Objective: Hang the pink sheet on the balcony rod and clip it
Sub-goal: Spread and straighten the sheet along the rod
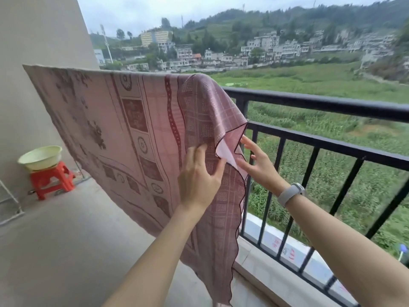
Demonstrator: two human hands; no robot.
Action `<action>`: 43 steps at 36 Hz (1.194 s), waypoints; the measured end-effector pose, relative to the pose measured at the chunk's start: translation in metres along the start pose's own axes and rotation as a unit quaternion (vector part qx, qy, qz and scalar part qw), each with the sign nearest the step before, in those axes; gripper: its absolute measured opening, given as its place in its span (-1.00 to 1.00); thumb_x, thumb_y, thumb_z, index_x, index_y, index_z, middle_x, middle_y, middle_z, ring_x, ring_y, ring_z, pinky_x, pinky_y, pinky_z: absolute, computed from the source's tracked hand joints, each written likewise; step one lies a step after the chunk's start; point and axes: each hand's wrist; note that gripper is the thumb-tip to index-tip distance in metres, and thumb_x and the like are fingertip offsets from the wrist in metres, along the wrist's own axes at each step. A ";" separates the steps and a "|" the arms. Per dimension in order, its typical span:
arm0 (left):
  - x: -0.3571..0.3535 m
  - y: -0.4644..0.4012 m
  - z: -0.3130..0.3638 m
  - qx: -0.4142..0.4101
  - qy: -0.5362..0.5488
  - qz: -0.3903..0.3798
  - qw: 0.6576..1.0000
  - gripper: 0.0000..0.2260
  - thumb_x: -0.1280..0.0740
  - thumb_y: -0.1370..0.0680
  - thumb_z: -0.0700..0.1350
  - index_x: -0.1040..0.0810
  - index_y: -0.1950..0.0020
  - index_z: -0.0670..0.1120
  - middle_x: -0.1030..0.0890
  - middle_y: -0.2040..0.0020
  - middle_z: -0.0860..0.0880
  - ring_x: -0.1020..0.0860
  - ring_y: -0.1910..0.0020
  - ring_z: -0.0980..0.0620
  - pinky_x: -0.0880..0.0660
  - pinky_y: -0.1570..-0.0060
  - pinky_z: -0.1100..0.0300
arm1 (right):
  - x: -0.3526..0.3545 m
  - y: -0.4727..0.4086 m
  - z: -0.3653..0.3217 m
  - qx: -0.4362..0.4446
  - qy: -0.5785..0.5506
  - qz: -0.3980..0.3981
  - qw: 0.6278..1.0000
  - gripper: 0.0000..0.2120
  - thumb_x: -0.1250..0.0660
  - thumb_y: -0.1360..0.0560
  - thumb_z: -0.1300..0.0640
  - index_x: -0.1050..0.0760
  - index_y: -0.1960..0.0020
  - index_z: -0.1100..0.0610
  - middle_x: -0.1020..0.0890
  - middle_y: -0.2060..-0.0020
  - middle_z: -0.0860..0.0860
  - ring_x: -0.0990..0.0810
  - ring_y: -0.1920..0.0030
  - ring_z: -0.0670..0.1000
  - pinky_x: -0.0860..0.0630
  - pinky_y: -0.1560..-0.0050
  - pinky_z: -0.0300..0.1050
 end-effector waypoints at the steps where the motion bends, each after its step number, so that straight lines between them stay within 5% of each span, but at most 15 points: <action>1: -0.001 0.001 -0.001 0.003 0.007 0.004 1.000 -0.64 -0.33 -0.47 0.05 -0.50 -0.13 -0.17 -0.54 -0.06 -0.08 -0.54 0.01 -0.01 -0.38 0.13 0.27 | -0.001 0.000 0.003 -0.009 0.001 -0.018 1.000 -0.39 -0.32 -0.50 0.13 -0.12 -0.46 0.01 -0.28 -0.38 -0.11 -0.23 -0.35 -0.17 -0.19 -0.28 -0.23; 6: -0.003 -0.001 -0.002 0.000 0.053 0.030 0.998 -0.84 -0.30 -0.49 -0.07 -0.57 0.13 -0.15 -0.56 0.13 -0.04 -0.53 0.18 0.03 -0.38 0.16 0.28 | -0.005 -0.009 0.012 -0.023 0.027 0.037 0.999 -0.61 -0.31 -0.50 0.18 -0.39 -0.31 0.12 -0.47 -0.17 -0.07 -0.43 -0.17 -0.09 -0.38 -0.26 -0.13; 9: -0.002 -0.003 -0.001 0.004 0.044 0.043 0.998 -0.82 -0.27 -0.51 -0.10 -0.55 0.20 -0.18 -0.56 0.26 -0.06 -0.43 0.30 0.09 -0.30 0.24 0.33 | -0.002 -0.012 0.016 -0.029 0.026 0.114 0.993 -0.88 -0.27 -0.52 0.22 -0.57 0.02 0.19 -0.66 0.09 0.10 -0.56 0.27 -0.20 -0.55 0.16 -0.23; 11: 0.000 -0.004 0.001 0.013 0.054 0.049 0.997 -0.84 -0.29 -0.51 -0.14 -0.53 0.21 -0.19 -0.56 0.31 -0.06 -0.39 0.33 0.11 -0.23 0.28 0.39 | 0.004 -0.009 0.019 -0.036 0.021 0.137 0.990 -0.89 -0.21 -0.55 0.23 -0.52 0.06 0.19 -0.66 0.12 0.13 -0.45 0.49 -0.24 -0.40 0.45 -0.39; 14: 0.003 -0.005 0.005 0.022 0.083 0.052 0.995 -0.88 -0.28 -0.52 -0.16 -0.49 0.20 -0.17 -0.50 0.34 0.03 -0.40 0.37 0.13 -0.24 0.33 0.41 | 0.014 -0.002 0.025 -0.034 0.044 0.088 0.995 -0.89 -0.24 -0.54 0.18 -0.47 -0.04 0.16 -0.61 -0.01 0.10 -0.54 0.19 -0.20 -0.55 0.11 -0.23; 16: 0.006 -0.005 0.008 0.015 0.098 0.057 0.993 -0.89 -0.26 -0.54 -0.15 -0.48 0.17 -0.14 -0.46 0.32 0.09 -0.37 0.39 0.20 -0.27 0.33 0.50 | 0.012 0.001 0.025 -0.042 0.066 0.012 0.997 -0.68 -0.32 -0.49 0.16 -0.38 -0.21 0.17 -0.51 -0.19 0.07 -0.49 -0.17 -0.03 -0.45 -0.21 -0.07; 19: 0.014 0.000 0.007 0.016 0.115 0.067 0.991 -0.91 -0.24 -0.56 -0.16 -0.49 0.10 -0.14 -0.47 0.30 0.11 -0.40 0.39 0.21 -0.30 0.31 0.54 | -0.003 -0.001 0.025 -0.068 0.067 -0.060 0.994 -0.36 -0.37 -0.46 0.14 -0.14 -0.43 0.15 -0.34 -0.35 0.05 -0.29 -0.37 0.01 -0.21 -0.31 -0.14; 21: 0.018 0.005 0.002 0.026 0.109 0.068 0.991 -0.92 -0.24 -0.56 -0.17 -0.49 0.07 -0.16 -0.49 0.27 0.09 -0.41 0.36 0.19 -0.31 0.30 0.48 | -0.013 -0.005 0.026 -0.085 0.055 -0.031 0.994 -0.50 -0.34 -0.48 0.13 -0.27 -0.37 0.17 -0.45 -0.24 0.06 -0.39 -0.28 0.02 -0.30 -0.26 -0.11; 23: 0.022 0.010 -0.004 0.043 0.100 0.070 0.992 -0.90 -0.23 -0.56 -0.16 -0.49 0.04 -0.18 -0.50 0.25 0.08 -0.43 0.33 0.15 -0.29 0.28 0.40 | -0.018 -0.007 0.025 -0.079 0.062 0.032 0.994 -0.87 -0.27 -0.53 0.15 -0.49 -0.01 0.20 -0.59 0.14 0.06 -0.55 0.10 0.05 -0.47 0.07 -0.08; 25: 0.028 0.012 -0.009 0.051 0.093 0.077 0.991 -0.88 -0.23 -0.56 -0.17 -0.50 0.03 -0.20 -0.50 0.25 0.08 -0.42 0.32 0.17 -0.29 0.27 0.37 | -0.016 -0.006 0.024 -0.067 0.060 0.077 0.993 -0.81 -0.21 -0.55 0.20 -0.40 0.23 0.21 -0.45 0.41 0.00 -0.37 0.38 0.00 -0.31 0.38 -0.23; 30: 0.036 0.008 -0.011 0.041 0.088 0.101 0.990 -0.88 -0.24 -0.56 -0.16 -0.51 0.06 -0.20 -0.50 0.25 0.09 -0.41 0.28 0.20 -0.32 0.24 0.46 | 0.004 0.023 0.008 0.009 0.039 0.119 0.992 -0.78 -0.22 -0.54 0.26 -0.38 0.29 0.16 -0.41 0.47 -0.02 -0.29 0.50 -0.10 -0.24 0.52 -0.35; 35: 0.030 0.002 -0.002 0.004 0.099 0.072 0.992 -0.84 -0.22 -0.54 -0.11 -0.51 0.07 -0.19 -0.53 0.21 0.04 -0.44 0.26 0.17 -0.32 0.24 0.53 | 0.000 0.038 -0.014 0.084 0.054 0.131 0.986 -0.86 -0.26 -0.52 0.28 -0.44 0.22 0.16 -0.45 0.45 -0.10 -0.40 0.49 -0.15 -0.28 0.49 -0.38; 38: 0.024 -0.003 -0.003 -0.013 0.089 0.017 0.996 -0.80 -0.21 -0.55 -0.06 -0.51 0.11 -0.17 -0.52 0.10 -0.01 -0.44 0.24 0.18 -0.38 0.27 0.41 | -0.017 0.048 0.000 0.030 0.101 0.035 0.994 -0.86 -0.23 -0.52 0.30 -0.49 0.20 0.23 -0.54 0.40 0.01 -0.46 0.45 -0.08 -0.45 0.40 -0.06; 40: 0.021 -0.010 -0.003 0.004 0.085 -0.042 0.995 -0.76 -0.21 -0.54 0.03 -0.51 0.02 -0.14 -0.49 -0.03 -0.02 -0.47 0.12 0.13 -0.46 0.13 0.26 | -0.017 0.044 0.010 -0.009 0.115 -0.016 0.993 -0.85 -0.22 -0.52 0.30 -0.57 0.09 0.23 -0.60 0.30 0.00 -0.53 0.36 -0.09 -0.51 0.28 -0.06; 43: 0.031 -0.051 0.016 -0.031 0.110 -0.131 0.985 -0.52 -0.22 -0.46 0.16 -0.41 -0.24 -0.13 -0.36 -0.28 -0.05 -0.40 -0.23 0.02 -0.38 -0.22 0.11 | 0.030 0.015 -0.025 0.003 0.095 0.025 0.995 -0.76 -0.22 -0.54 0.23 -0.52 -0.18 0.19 -0.61 0.01 0.01 -0.57 0.06 -0.07 -0.53 -0.05 -0.12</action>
Point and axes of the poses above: each hand's wrist, its own y-axis away from the middle knuckle, its own x-axis out of the back of the hand, z = x × y
